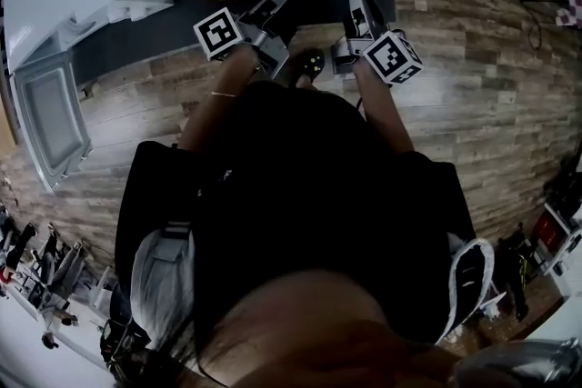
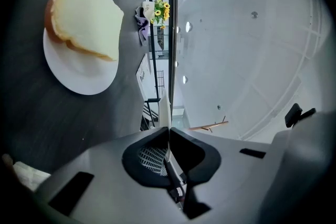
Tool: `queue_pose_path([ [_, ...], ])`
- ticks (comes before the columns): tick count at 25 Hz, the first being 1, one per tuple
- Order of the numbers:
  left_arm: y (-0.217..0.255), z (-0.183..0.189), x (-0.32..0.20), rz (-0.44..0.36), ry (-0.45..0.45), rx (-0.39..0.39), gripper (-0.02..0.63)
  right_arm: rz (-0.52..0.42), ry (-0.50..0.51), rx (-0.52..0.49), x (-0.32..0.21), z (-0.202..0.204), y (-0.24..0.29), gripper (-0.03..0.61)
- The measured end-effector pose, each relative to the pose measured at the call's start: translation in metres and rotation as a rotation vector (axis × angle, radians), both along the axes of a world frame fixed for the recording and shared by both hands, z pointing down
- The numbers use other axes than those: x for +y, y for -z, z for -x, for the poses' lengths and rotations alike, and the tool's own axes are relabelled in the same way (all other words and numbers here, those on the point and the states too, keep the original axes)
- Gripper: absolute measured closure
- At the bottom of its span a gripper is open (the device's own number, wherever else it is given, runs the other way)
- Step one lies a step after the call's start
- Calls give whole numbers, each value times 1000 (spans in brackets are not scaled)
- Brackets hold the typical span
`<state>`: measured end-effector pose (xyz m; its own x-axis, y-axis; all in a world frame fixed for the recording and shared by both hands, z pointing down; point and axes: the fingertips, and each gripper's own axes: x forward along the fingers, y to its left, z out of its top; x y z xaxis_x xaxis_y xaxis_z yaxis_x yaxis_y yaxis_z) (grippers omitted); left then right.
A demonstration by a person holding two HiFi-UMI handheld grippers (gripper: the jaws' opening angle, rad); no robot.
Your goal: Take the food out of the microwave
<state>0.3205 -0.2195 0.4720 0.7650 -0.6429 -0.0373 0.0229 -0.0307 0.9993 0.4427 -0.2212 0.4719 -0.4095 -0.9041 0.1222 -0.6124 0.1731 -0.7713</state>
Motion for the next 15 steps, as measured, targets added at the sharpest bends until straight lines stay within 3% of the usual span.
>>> queue_pose_path([
  [15, -20, -11, 3, 57, 64, 46, 601, 48, 50, -19, -2, -11, -17, 581],
])
